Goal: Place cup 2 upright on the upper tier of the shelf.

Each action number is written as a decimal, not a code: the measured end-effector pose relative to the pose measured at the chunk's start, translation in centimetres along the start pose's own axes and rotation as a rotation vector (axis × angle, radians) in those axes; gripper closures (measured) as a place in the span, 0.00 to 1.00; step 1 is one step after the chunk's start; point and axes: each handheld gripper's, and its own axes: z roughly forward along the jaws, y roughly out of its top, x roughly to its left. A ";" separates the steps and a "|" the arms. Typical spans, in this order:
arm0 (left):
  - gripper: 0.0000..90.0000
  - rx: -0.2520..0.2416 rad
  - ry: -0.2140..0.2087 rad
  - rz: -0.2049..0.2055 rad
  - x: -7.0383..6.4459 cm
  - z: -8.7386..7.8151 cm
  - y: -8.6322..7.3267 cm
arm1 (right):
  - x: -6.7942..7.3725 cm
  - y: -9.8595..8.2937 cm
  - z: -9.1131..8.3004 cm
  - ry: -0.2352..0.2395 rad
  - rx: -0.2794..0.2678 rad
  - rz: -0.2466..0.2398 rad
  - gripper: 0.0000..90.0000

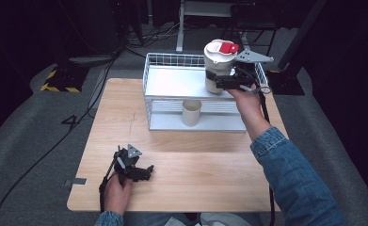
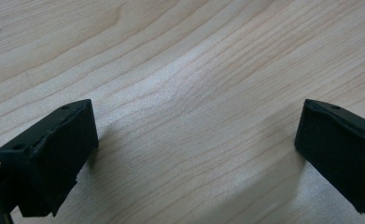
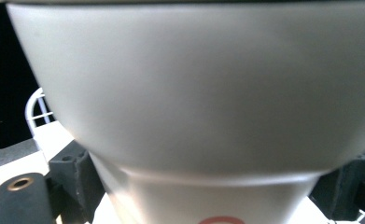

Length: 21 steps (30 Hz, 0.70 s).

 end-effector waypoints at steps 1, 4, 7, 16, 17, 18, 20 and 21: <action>0.00 -0.001 0.000 -0.002 0.0 0.0 0.0 | -0.2 -0.1 0.1 -0.001 -0.001 0.010 0.16; 0.00 -0.001 0.000 -0.002 0.0 0.0 0.0 | -0.6 -0.2 0.4 -0.006 -0.007 0.027 0.16; 0.00 -0.001 0.000 -0.003 0.0 0.1 0.1 | -1.1 -0.5 0.7 -0.015 -0.011 0.045 0.16; 0.00 0.001 0.000 -0.004 0.0 0.1 0.1 | -2.4 -1.3 1.2 -0.030 -0.006 0.077 0.16; 0.00 0.001 0.000 -0.004 0.0 0.1 0.1 | -2.4 -1.3 1.2 -0.030 -0.006 0.077 0.16; 0.00 0.001 0.000 -0.004 0.0 0.1 0.1 | -2.5 -1.4 1.2 -0.030 -0.005 0.079 0.16; 0.00 0.001 0.000 -0.004 0.0 0.1 0.1 | -2.8 -1.5 1.1 -0.035 -0.008 0.089 0.16; 0.00 0.001 0.000 -0.004 0.0 0.1 0.1 | -2.8 -1.5 1.1 -0.035 -0.008 0.089 0.16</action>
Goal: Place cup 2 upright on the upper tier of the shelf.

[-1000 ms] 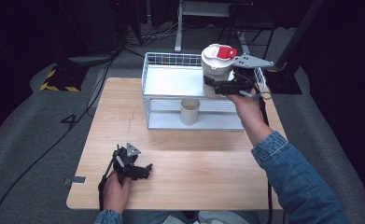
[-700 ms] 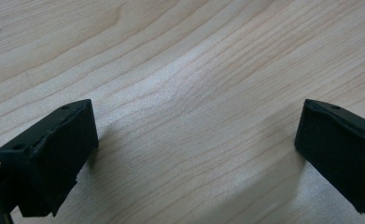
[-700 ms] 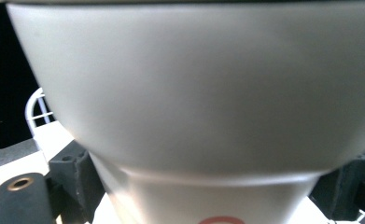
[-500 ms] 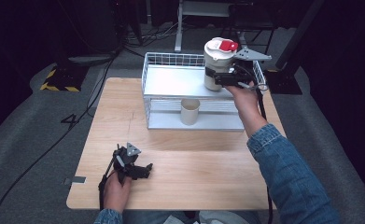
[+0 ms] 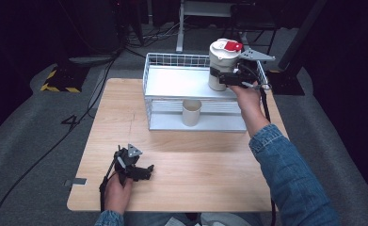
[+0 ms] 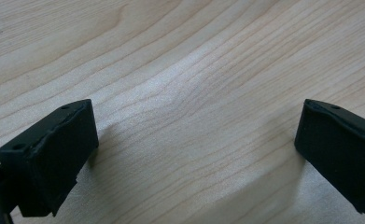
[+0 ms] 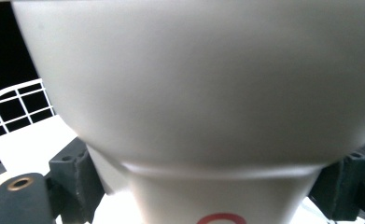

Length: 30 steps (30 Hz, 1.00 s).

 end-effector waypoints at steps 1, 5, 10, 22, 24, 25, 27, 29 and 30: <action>0.00 0.000 0.000 0.000 0.0 0.0 0.0 | -0.1 0.0 0.0 0.000 -0.001 -0.001 0.16; 0.00 0.000 0.000 0.000 0.0 0.0 0.0 | -0.5 -0.2 -0.1 -0.008 0.006 0.006 0.16; 0.00 0.000 0.000 0.000 0.0 0.0 0.0 | -0.7 -0.4 -0.1 -0.006 0.000 0.019 0.15; 0.00 0.000 0.000 0.000 0.0 0.0 0.0 | -0.5 -0.7 -0.5 -0.016 -0.006 0.001 0.15; 0.00 0.000 0.000 0.000 0.0 0.0 0.0 | -0.5 -0.6 -0.4 -0.021 -0.003 0.005 0.15; 0.00 0.000 0.000 0.000 0.0 0.0 0.0 | -0.5 -0.6 -0.4 -0.021 0.002 0.016 0.15; 0.00 0.000 0.000 0.000 0.0 0.0 0.0 | -0.5 -0.6 -0.4 -0.021 0.005 0.013 0.15; 0.00 0.000 0.000 0.000 0.0 0.0 0.0 | -0.5 -0.5 -0.4 -0.021 0.007 0.014 0.15; 0.00 0.000 0.000 0.000 0.0 0.0 0.0 | -0.5 -0.5 -0.4 -0.019 0.009 0.017 0.15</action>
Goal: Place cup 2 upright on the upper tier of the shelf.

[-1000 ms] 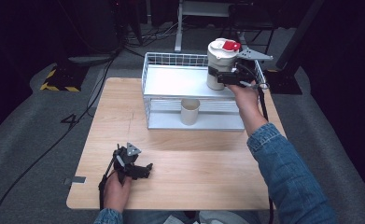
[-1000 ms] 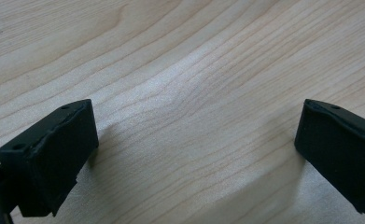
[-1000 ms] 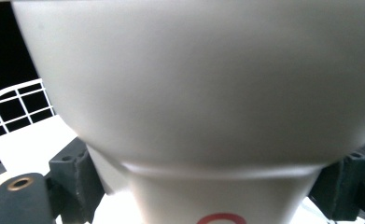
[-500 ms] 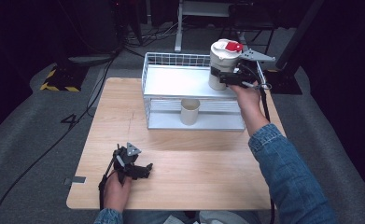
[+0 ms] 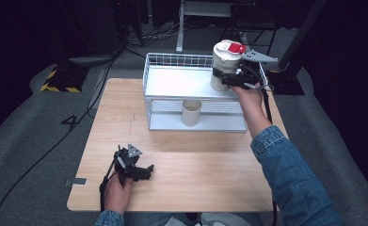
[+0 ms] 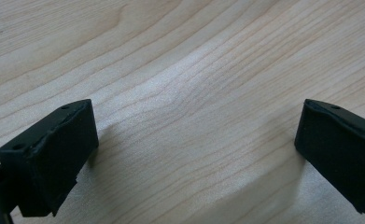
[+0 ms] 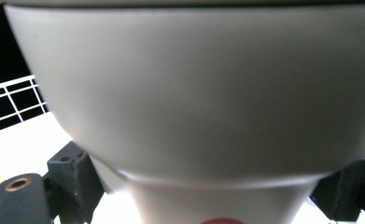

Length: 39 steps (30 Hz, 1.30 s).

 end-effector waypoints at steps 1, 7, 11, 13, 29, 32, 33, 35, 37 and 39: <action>0.00 0.000 0.000 0.000 0.0 0.0 0.0 | 0.0 0.0 0.0 0.000 0.000 0.000 0.15; 0.00 0.000 0.000 0.000 0.0 0.0 0.0 | -0.1 0.3 -0.3 0.009 0.004 0.020 0.13; 0.00 0.000 0.000 0.000 0.0 0.0 0.0 | 0.1 0.4 -0.7 -0.010 0.004 -0.013 0.13; 0.00 0.000 0.000 0.000 0.0 0.0 0.0 | 0.1 0.5 -0.9 -0.013 0.004 -0.017 0.13; 0.00 -0.001 0.000 -0.001 0.0 0.0 0.0 | 0.5 1.2 -4.1 -0.009 0.028 -0.040 0.12; 0.00 -0.001 0.001 0.000 0.0 0.0 0.0 | 0.8 1.3 -4.9 -0.003 0.030 -0.050 0.12; 0.00 -0.001 0.000 0.000 0.0 0.0 0.0 | 0.9 1.3 -5.2 0.002 0.029 -0.055 0.12; 0.00 -0.001 0.000 -0.001 0.0 0.0 0.0 | 1.1 1.4 -5.8 0.008 0.032 -0.064 0.12; 0.00 -0.001 0.000 0.000 0.0 0.0 0.0 | 1.2 1.4 -6.4 0.015 0.032 -0.069 0.12; 0.00 -0.001 0.000 0.000 0.0 0.0 0.0 | 1.3 1.4 -6.8 0.019 0.033 -0.068 0.12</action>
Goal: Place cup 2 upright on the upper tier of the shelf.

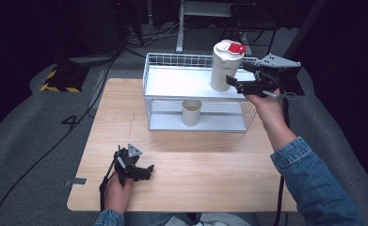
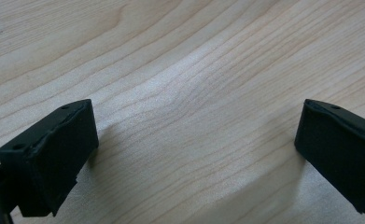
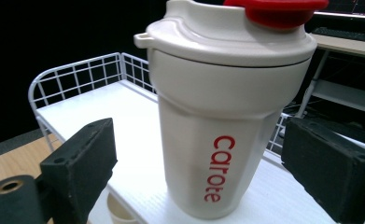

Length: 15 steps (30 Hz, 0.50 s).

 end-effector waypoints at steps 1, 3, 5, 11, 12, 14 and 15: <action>0.00 0.000 0.000 0.000 0.0 0.0 0.0 | 0.1 0.0 -0.3 0.003 0.001 -0.001 0.12; 0.00 0.000 0.000 0.000 0.0 0.0 0.0 | 0.3 0.0 -1.1 0.010 0.001 -0.007 0.12; 0.00 0.000 0.000 0.000 0.0 0.0 0.0 | 0.4 0.0 -1.6 0.018 0.001 -0.006 0.12; 0.00 0.000 0.000 0.000 0.0 0.0 0.0 | 0.9 -0.3 -3.4 0.033 0.015 -0.016 0.12; 0.00 0.000 0.000 0.000 0.0 0.0 0.0 | 1.0 -0.4 -3.7 0.037 0.018 -0.015 0.12; 0.00 0.000 0.000 0.000 0.0 0.0 0.0 | 1.0 -0.5 -4.2 0.042 0.023 -0.020 0.13; 0.00 0.001 0.000 0.000 0.0 0.0 0.0 | 1.1 -0.7 -4.5 0.043 0.028 -0.020 0.13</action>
